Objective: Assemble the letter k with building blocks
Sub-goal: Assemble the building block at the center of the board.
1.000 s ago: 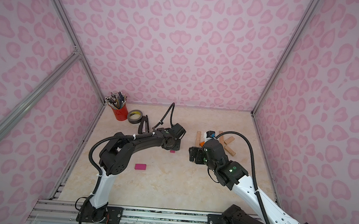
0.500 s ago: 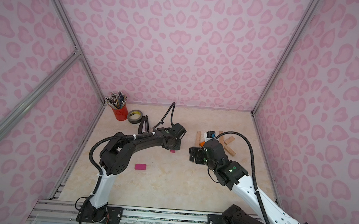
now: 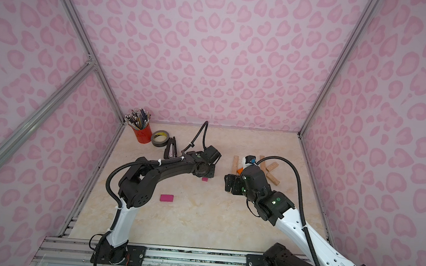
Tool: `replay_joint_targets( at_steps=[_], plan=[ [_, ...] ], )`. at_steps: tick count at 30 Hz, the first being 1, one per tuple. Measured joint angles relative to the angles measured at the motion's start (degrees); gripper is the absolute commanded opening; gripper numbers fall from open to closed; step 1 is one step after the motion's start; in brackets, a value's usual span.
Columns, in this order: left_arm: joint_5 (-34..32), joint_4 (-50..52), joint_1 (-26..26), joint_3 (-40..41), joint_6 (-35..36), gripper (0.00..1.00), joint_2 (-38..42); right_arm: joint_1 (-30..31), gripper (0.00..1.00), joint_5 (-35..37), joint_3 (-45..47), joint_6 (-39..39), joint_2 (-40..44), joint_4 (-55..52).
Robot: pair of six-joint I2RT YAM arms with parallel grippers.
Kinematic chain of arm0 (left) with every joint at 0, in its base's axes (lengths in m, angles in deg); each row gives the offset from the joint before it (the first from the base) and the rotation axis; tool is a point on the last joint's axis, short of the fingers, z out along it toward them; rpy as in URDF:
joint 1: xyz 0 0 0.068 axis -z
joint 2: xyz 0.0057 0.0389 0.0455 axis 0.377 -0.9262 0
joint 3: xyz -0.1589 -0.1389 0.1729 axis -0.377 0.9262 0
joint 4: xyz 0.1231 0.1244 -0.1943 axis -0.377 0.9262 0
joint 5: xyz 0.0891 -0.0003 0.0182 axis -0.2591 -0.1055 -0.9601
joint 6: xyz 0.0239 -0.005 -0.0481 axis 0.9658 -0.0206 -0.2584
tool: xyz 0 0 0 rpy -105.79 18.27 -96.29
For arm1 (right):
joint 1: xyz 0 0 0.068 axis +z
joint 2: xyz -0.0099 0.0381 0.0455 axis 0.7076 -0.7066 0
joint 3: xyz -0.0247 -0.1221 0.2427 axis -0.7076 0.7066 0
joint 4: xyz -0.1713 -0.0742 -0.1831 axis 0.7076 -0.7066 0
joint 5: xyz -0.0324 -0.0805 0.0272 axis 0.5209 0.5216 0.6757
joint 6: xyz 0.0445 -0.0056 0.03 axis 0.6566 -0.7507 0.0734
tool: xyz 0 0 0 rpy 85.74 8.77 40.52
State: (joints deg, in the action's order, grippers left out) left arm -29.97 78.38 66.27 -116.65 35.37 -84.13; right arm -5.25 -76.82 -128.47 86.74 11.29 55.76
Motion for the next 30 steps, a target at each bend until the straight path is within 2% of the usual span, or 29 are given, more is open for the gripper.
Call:
replay_joint_targets(
  at_steps=[6, 12, 17, 22, 30],
  plan=[
    [0.0, 0.0, 0.0, 0.0, 0.0, 0.53, 0.13, -0.02, 0.92, -0.02, 0.0, 0.0, 0.0, 0.0],
    [-0.33, 0.46, -0.11, 0.0, -0.2, 0.55, 3.67, -0.07, 0.92, -0.02, 0.0, -0.02, 0.0, 0.0],
    [-0.63, -0.24, -1.05, 1.55, -0.66, 0.55, 10.45, -0.07, 0.92, -0.22, -0.04, -0.04, -0.11, 0.0],
    [-1.77, -1.31, -5.16, 6.86, -1.66, 0.55, 18.38, -0.07, 0.92, -0.42, -0.33, -0.24, -0.79, 0.0],
    [-2.08, -3.1, -16.44, 21.49, -2.12, 0.55, 30.23, -0.07, 0.92, -0.68, -0.44, -0.44, -1.62, 0.02]
  ],
)
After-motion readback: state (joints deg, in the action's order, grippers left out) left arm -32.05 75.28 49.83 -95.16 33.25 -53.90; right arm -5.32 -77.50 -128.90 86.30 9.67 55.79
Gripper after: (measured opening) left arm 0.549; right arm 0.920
